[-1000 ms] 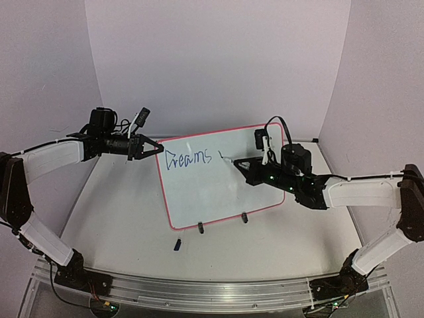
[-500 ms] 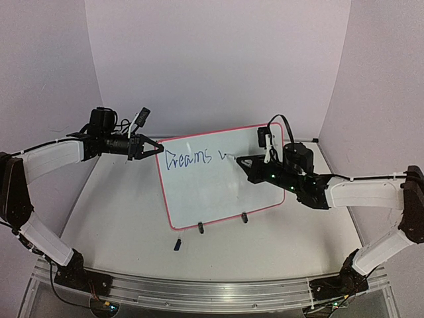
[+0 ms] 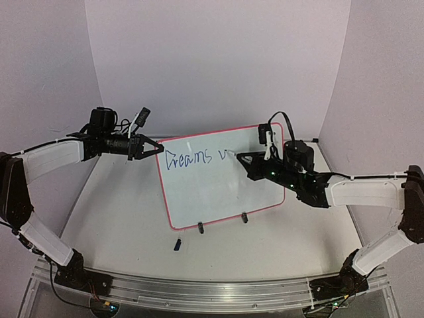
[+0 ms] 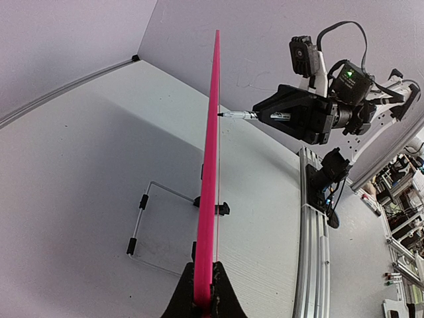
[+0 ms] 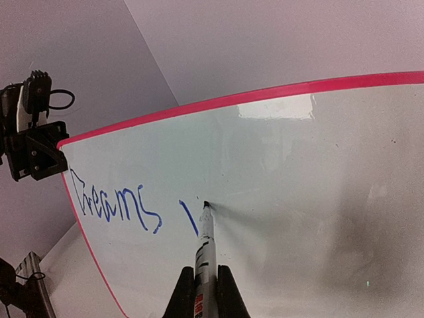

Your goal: Write a sentence on the whiteboard

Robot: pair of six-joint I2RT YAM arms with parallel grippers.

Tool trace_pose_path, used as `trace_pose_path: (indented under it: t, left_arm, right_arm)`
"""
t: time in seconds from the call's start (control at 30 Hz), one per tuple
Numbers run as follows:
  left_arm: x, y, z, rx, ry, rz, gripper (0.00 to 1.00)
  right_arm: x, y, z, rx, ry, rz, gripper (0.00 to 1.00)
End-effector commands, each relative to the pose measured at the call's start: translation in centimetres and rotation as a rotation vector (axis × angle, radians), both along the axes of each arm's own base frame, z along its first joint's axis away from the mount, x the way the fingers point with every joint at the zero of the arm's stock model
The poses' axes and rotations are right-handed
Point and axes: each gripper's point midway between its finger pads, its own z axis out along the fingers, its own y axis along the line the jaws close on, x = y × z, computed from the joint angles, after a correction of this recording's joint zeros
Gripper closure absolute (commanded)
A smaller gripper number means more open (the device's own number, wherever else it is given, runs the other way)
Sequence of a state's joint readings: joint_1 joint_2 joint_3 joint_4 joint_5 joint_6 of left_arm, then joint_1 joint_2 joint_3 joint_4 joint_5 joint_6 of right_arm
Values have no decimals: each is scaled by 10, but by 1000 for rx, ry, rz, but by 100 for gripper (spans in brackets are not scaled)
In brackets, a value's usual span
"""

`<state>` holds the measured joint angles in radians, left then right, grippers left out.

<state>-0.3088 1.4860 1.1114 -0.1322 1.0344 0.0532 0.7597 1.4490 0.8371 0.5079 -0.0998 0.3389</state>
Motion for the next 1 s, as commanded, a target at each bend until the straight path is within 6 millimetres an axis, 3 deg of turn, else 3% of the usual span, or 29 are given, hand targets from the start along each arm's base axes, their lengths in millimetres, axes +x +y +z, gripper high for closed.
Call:
trace_pose_path:
  t: [0.0, 0.23, 0.73, 0.97]
  left_arm:
    - [-8, -6, -18, 56, -7, -34, 100]
    - [-8, -6, -19, 57, -6, -34, 100]
    - [-8, -6, -18, 55, -5, -36, 100]
    - [-8, -6, -19, 56, -5, -36, 100]
  right_arm:
    - [-2, -8, -2, 11, 12, -23, 100]
    - [-8, -16, -18, 5, 48, -41, 100]
    - [11, -8, 29, 4, -79, -69, 100]
    - [13, -5, 27, 0, -77, -61, 100]
